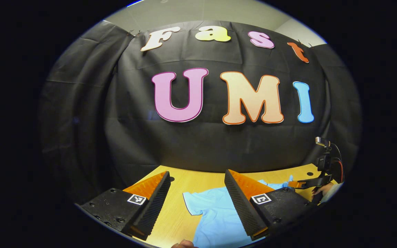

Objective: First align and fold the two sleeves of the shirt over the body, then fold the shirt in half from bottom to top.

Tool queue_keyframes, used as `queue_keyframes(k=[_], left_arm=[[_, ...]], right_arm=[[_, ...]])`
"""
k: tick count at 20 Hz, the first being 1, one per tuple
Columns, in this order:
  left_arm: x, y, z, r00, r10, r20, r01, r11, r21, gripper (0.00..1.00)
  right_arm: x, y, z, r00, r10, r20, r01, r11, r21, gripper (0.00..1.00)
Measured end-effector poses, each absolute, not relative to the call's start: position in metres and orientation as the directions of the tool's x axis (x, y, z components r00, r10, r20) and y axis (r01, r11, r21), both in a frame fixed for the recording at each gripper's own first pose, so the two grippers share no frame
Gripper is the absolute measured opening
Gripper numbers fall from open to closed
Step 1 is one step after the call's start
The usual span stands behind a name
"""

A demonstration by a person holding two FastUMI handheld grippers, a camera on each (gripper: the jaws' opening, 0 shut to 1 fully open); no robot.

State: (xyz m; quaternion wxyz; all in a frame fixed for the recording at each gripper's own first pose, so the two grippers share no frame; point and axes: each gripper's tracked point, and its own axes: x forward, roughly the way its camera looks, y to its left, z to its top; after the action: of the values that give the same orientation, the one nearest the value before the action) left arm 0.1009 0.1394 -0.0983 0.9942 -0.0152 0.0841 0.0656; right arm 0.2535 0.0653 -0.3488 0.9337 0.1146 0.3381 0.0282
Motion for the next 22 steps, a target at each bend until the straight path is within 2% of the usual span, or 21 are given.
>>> queue_keyframes(k=[7,9,13,14,15,16,17,22], left_arm=[[0.103,0.151,-0.128,0.963,0.133,-0.233,-0.144,0.989,-0.027,0.94],[0.110,0.153,-0.138,0.958,0.133,-0.254,-0.147,0.989,-0.037,0.94],[0.132,0.156,-0.162,0.956,0.113,-0.271,-0.131,0.990,-0.052,0.95],[0.138,0.156,-0.169,0.955,0.106,-0.278,-0.128,0.990,-0.063,0.95],[0.147,0.156,-0.177,0.951,0.102,-0.291,-0.128,0.989,-0.074,0.95],[0.153,0.158,-0.190,0.946,0.102,-0.309,-0.134,0.987,-0.083,0.95],[0.160,0.161,-0.203,0.940,0.101,-0.327,-0.139,0.986,-0.096,0.94],[0.201,0.167,-0.271,0.894,0.085,-0.440,-0.146,0.983,-0.108,0.95]], right_arm=[[0.243,0.134,-0.385,0.698,0.222,-0.680,-0.044,0.962,0.269,0.03],[0.234,0.146,-0.386,0.664,0.264,-0.699,-0.042,0.947,0.318,0.07],[0.233,0.144,-0.354,0.715,0.262,-0.648,-0.087,0.953,0.289,0.99],[0.231,0.143,-0.343,0.729,0.266,-0.631,-0.098,0.953,0.288,0.94],[0.227,0.141,-0.331,0.742,0.268,-0.614,-0.105,0.952,0.288,0.98],[0.222,0.138,-0.321,0.751,0.270,-0.603,-0.112,0.951,0.287,0.93],[0.215,0.134,-0.313,0.754,0.272,-0.597,-0.118,0.952,0.284,0.97],[0.181,0.103,-0.282,0.765,0.252,-0.593,-0.125,0.961,0.247,0.97]])
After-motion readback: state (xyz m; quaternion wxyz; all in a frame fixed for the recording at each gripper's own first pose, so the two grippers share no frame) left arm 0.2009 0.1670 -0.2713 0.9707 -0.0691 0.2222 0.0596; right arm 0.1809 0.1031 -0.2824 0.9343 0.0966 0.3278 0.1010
